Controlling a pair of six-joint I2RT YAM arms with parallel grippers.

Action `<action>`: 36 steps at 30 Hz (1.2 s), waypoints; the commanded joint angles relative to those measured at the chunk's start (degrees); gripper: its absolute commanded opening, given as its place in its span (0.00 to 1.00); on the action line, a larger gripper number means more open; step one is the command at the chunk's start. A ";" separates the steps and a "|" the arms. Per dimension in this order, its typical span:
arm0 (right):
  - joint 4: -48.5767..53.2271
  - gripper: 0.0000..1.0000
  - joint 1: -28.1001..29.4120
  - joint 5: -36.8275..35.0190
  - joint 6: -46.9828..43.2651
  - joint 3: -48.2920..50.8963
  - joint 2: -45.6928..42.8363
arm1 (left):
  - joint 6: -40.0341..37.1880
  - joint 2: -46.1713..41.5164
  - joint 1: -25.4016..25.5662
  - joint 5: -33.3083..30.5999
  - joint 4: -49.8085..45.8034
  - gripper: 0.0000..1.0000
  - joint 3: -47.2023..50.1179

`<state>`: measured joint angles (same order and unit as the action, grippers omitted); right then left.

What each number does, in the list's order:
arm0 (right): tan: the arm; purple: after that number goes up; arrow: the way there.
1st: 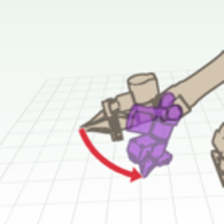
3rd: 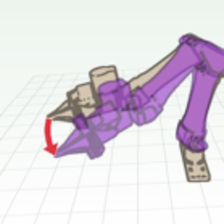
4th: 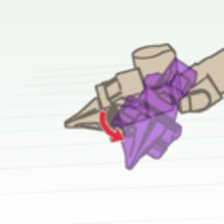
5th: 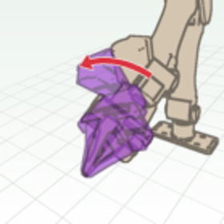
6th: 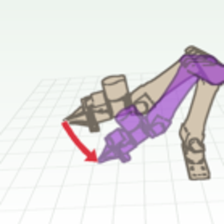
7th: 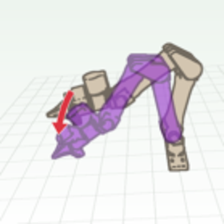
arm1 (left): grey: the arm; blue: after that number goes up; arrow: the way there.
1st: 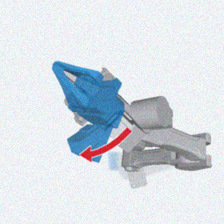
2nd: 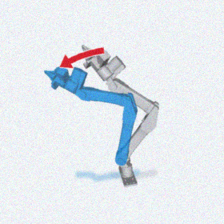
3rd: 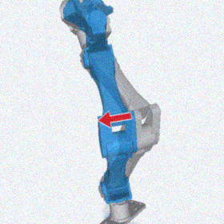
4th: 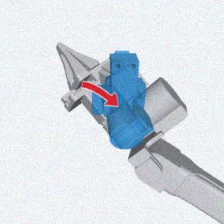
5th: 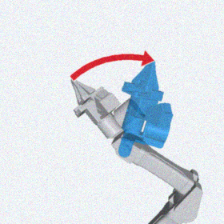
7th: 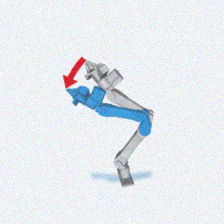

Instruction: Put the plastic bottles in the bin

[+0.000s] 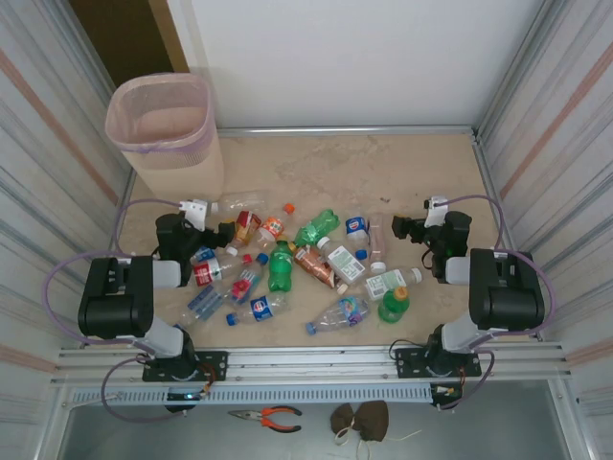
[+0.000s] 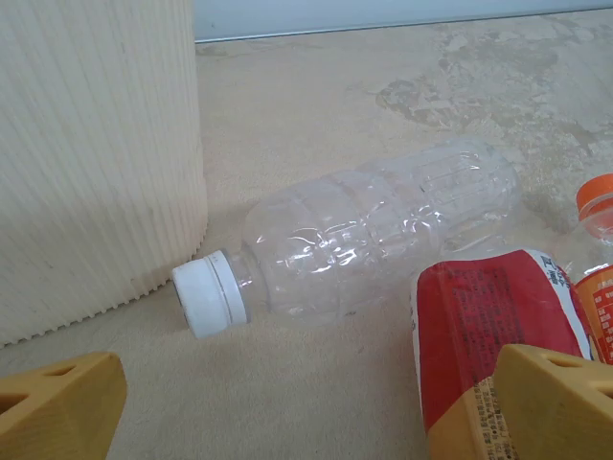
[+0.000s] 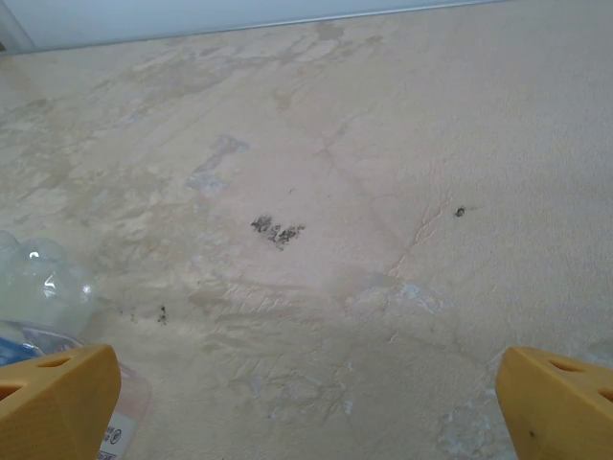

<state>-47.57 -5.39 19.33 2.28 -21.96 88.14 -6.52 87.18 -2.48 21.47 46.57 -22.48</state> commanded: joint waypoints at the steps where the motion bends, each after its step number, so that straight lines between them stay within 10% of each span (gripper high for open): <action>1: -1.06 0.99 -0.33 0.59 -1.16 0.33 -0.16 | -1.38 -0.71 -0.12 1.01 1.42 0.99 0.44; 29: -1.20 0.99 -0.82 0.13 -0.41 0.41 -0.63 | -1.21 -1.55 -0.09 0.56 0.60 0.99 0.02; 36: 5.51 0.99 -0.16 -3.84 0.59 -0.72 -6.26 | 0.49 -7.04 1.44 -8.67 -10.47 0.99 -3.34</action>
<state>-45.32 -5.98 17.41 2.50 -21.96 85.34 -6.42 83.64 -1.74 17.21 41.30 -23.24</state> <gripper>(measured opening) 0.991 0.986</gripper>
